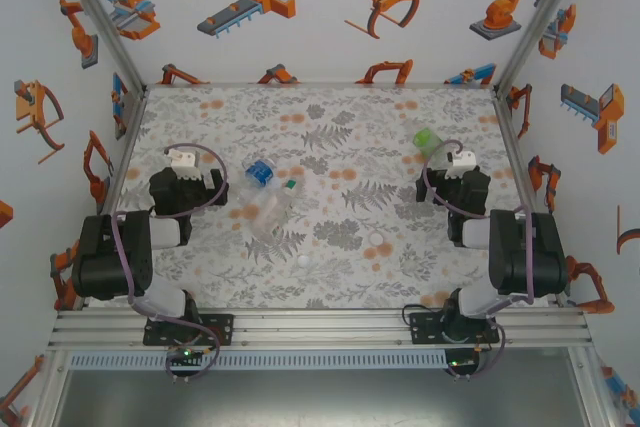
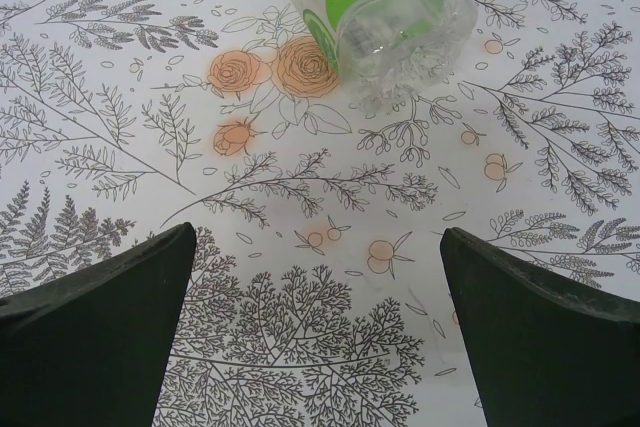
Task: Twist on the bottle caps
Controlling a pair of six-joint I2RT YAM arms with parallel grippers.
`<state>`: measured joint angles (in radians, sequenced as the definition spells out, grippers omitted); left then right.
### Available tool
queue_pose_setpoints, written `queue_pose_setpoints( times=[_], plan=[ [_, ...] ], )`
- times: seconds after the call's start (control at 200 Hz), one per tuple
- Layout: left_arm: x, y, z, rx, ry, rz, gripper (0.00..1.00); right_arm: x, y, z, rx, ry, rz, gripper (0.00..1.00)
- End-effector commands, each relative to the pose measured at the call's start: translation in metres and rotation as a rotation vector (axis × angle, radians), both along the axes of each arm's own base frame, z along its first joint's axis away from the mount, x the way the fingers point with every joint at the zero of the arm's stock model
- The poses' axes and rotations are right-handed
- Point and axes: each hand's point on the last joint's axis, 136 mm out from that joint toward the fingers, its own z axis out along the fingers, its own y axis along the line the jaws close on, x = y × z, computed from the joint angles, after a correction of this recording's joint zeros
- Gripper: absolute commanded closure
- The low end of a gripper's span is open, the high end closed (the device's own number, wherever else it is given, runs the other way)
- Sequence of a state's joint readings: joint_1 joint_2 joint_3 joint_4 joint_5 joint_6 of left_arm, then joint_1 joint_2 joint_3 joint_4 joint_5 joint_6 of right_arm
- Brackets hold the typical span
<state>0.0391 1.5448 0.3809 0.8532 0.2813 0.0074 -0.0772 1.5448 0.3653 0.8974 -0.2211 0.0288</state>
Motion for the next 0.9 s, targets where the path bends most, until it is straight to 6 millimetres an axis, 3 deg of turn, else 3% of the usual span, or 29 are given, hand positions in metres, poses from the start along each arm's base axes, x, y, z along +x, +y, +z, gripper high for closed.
queue_pose_setpoints(
  times=[0.0, 0.696, 0.891],
  plan=[
    [0.001, -0.002, 0.009, 0.007, -0.039, -0.021, 0.03, 0.000, 0.002, 0.006, -0.007, -0.031, 0.020, 0.01],
    [0.001, -0.002, 0.010, 0.005, -0.041, -0.019, 0.03, 0.000, 0.001, 0.005, -0.009, -0.030, 0.018, 0.01],
    [0.003, 0.007, 0.009, -0.009, -0.033, 0.022, 0.03, 0.004, -0.013, 0.004, -0.005, -0.010, -0.069, 0.01]
  ],
)
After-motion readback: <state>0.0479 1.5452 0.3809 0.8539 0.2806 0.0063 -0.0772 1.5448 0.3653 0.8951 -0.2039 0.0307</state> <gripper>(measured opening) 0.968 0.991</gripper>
